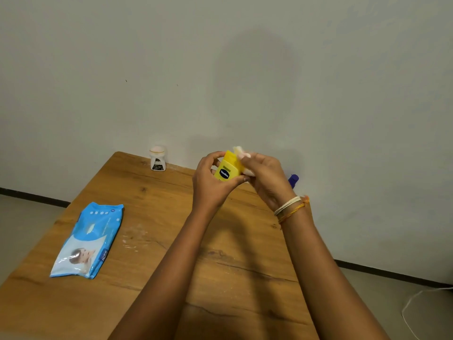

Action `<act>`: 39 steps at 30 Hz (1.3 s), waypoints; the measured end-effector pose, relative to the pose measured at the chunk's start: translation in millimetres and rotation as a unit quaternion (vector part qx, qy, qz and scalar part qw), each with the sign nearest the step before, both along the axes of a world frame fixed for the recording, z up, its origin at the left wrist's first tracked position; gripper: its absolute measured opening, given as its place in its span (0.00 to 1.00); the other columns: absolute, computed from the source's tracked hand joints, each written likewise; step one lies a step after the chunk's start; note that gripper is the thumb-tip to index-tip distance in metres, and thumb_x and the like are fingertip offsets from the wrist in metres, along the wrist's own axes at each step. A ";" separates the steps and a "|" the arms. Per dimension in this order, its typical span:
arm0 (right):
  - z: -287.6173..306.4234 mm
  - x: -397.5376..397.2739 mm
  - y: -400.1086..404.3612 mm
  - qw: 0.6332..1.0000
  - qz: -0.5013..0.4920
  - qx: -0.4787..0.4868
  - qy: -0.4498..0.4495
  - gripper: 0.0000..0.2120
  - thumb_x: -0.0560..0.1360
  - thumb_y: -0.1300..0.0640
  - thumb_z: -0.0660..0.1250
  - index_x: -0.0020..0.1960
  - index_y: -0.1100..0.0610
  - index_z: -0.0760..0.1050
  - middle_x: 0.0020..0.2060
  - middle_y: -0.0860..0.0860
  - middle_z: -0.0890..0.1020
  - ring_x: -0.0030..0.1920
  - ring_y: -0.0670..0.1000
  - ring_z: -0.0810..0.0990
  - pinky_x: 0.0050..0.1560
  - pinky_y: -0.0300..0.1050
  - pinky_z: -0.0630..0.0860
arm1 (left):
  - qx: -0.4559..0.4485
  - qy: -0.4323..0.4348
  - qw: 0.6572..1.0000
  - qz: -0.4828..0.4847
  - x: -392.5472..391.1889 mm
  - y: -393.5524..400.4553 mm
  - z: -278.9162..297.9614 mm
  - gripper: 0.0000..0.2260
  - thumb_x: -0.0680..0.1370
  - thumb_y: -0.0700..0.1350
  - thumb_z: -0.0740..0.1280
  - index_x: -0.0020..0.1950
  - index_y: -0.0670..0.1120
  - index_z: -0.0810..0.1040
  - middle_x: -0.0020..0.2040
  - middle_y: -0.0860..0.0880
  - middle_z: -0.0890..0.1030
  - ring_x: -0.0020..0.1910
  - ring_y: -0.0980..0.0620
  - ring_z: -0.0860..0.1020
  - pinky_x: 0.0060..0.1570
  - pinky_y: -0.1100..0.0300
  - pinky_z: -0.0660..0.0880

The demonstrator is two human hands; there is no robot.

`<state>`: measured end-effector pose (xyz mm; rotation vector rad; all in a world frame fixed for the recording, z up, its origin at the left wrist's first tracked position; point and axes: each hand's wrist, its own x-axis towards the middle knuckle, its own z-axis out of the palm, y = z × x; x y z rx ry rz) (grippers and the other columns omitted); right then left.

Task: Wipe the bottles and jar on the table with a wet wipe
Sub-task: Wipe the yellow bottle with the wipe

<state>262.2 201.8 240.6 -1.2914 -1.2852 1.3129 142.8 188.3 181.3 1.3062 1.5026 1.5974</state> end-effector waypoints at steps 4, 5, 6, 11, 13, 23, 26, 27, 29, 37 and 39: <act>-9.2 -6.6 -2.8 0.999 -0.027 0.014 -0.045 0.10 0.74 0.60 0.70 0.54 0.62 0.78 0.49 0.59 0.83 0.50 0.57 0.83 0.51 0.51 0.81 | -0.001 -0.004 0.998 -0.056 -3.7 0.2 -0.9 0.28 0.64 0.48 0.80 0.60 0.56 0.74 0.56 0.53 0.76 0.48 0.59 0.77 0.36 0.75 0.73; -9.5 -3.6 -1.7 0.999 -0.028 0.002 -0.026 0.10 0.74 0.60 0.70 0.53 0.62 0.78 0.49 0.59 0.83 0.50 0.57 0.83 0.51 0.51 0.81 | -0.007 0.000 0.998 -0.066 -6.1 0.5 -1.1 0.28 0.64 0.49 0.79 0.62 0.56 0.74 0.56 0.54 0.76 0.48 0.59 0.76 0.37 0.76 0.73; -9.7 -0.4 -0.5 1.000 -0.025 -0.010 -0.008 0.08 0.73 0.60 0.71 0.51 0.62 0.79 0.48 0.59 0.84 0.50 0.58 0.84 0.50 0.51 0.82 | -0.014 0.003 0.997 -0.072 -8.9 0.7 -0.8 0.28 0.65 0.49 0.79 0.63 0.55 0.75 0.56 0.54 0.77 0.49 0.59 0.77 0.38 0.76 0.73; -16.0 9.7 3.2 0.997 -0.042 -0.040 0.060 0.11 0.73 0.58 0.72 0.50 0.65 0.80 0.44 0.60 0.84 0.47 0.57 0.84 0.50 0.48 0.82 | -0.071 -0.162 0.967 -0.184 -23.4 -1.3 3.0 0.19 0.75 0.44 0.71 0.65 0.51 0.77 0.53 0.47 0.83 0.47 0.57 0.82 0.42 0.63 0.78; -18.6 8.4 2.6 0.994 -0.054 -0.047 0.081 0.12 0.72 0.55 0.73 0.47 0.65 0.80 0.39 0.57 0.84 0.41 0.54 0.85 0.42 0.43 0.82 | -0.109 -0.254 0.932 -0.236 -23.8 -3.4 1.1 0.15 0.78 0.45 0.66 0.65 0.48 0.77 0.52 0.42 0.83 0.46 0.48 0.83 0.44 0.53 0.80; -14.9 -13.1 -0.8 0.940 -0.159 0.235 -0.190 0.10 0.80 0.56 0.61 0.56 0.61 0.76 0.52 0.55 0.78 0.52 0.51 0.77 0.54 0.42 0.75 | -0.159 -0.407 0.860 -0.263 -16.6 2.1 -5.1 0.16 0.81 0.52 0.60 0.65 0.46 0.74 0.50 0.40 0.83 0.44 0.39 0.83 0.42 0.43 0.80; -24.7 -26.5 -12.0 0.898 -0.006 0.273 -0.345 0.17 0.82 0.59 0.55 0.70 0.59 0.67 0.69 0.54 0.68 0.69 0.50 0.68 0.69 0.42 0.67 | -0.156 -0.441 0.857 -0.218 -14.2 5.3 -3.9 0.17 0.82 0.53 0.56 0.65 0.45 0.75 0.49 0.44 0.83 0.45 0.48 0.82 0.46 0.52 0.80; -31.0 -29.4 -17.2 0.880 0.015 0.276 -0.387 0.20 0.82 0.60 0.54 0.73 0.58 0.63 0.73 0.53 0.64 0.73 0.50 0.62 0.71 0.43 0.63 | -0.153 -0.446 0.857 -0.207 -14.6 6.1 -4.8 0.18 0.83 0.53 0.55 0.65 0.45 0.75 0.50 0.44 0.83 0.46 0.49 0.83 0.45 0.55 0.80; -42.6 -32.4 -30.0 0.861 0.045 0.300 -0.409 0.23 0.81 0.63 0.57 0.75 0.56 0.61 0.75 0.51 0.61 0.76 0.49 0.58 0.73 0.43 0.60 | -0.158 -0.458 0.852 -0.197 -17.0 6.0 -6.0 0.20 0.83 0.53 0.54 0.68 0.43 0.73 0.56 0.41 0.81 0.53 0.47 0.82 0.50 0.55 0.79; -71.1 -14.7 -67.9 0.784 0.087 0.461 -0.407 0.22 0.67 0.73 0.70 0.60 0.62 0.79 0.59 0.57 0.80 0.64 0.55 0.76 0.65 0.49 0.73 | -0.178 -0.496 0.819 -0.230 -16.5 5.2 -15.2 0.15 0.83 0.54 0.54 0.64 0.50 0.73 0.55 0.36 0.81 0.44 0.37 0.82 0.43 0.48 0.80; -73.8 -4.2 -68.8 0.766 0.100 0.472 -0.426 0.23 0.66 0.73 0.72 0.60 0.61 0.79 0.59 0.56 0.81 0.64 0.55 0.76 0.64 0.46 0.72 | -0.181 -0.502 0.815 -0.224 -12.7 5.0 -15.6 0.16 0.83 0.54 0.53 0.63 0.48 0.73 0.54 0.37 0.81 0.43 0.38 0.83 0.42 0.48 0.81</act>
